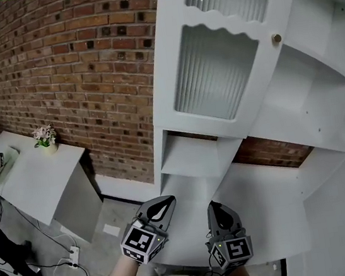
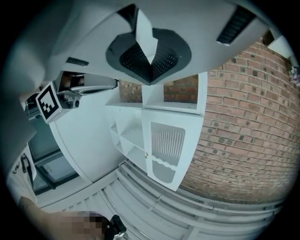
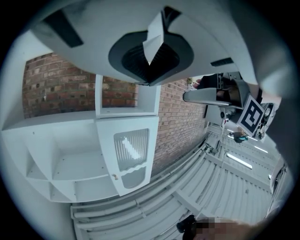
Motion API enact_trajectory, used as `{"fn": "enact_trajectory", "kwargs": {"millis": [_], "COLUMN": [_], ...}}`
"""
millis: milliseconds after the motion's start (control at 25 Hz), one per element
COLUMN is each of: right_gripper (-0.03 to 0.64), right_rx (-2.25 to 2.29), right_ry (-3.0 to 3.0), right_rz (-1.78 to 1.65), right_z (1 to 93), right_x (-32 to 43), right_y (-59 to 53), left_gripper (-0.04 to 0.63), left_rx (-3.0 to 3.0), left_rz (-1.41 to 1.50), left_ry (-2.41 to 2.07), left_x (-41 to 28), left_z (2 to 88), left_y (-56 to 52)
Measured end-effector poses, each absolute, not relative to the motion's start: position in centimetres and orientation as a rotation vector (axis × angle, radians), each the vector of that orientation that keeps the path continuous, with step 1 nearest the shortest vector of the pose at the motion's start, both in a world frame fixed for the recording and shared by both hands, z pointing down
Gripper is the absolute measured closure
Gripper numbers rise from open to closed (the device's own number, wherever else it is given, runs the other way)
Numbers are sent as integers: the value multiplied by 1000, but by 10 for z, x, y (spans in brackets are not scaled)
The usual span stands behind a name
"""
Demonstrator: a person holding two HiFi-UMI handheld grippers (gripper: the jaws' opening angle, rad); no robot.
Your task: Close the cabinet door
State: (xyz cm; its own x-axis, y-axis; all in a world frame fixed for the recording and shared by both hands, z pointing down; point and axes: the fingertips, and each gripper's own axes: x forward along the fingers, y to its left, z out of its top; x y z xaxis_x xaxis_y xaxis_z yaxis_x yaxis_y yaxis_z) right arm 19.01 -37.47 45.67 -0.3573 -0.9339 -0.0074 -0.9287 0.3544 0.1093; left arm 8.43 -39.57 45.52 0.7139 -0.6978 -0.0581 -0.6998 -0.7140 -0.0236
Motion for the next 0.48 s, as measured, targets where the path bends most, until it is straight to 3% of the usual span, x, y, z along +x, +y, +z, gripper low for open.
{"fn": "enact_trajectory", "kwargs": {"millis": [480], "right_gripper": [618], "right_rx": [1754], "right_ry": [-2561], "right_rz": [-131], "right_z": [455], "right_x": [187], "right_y": [-372], "left_gripper": [584], "left_rx": [-2876], "left_rz": [106], "left_ry": [1187], "left_x": [82], "left_z": [448], "left_y": [-396]}}
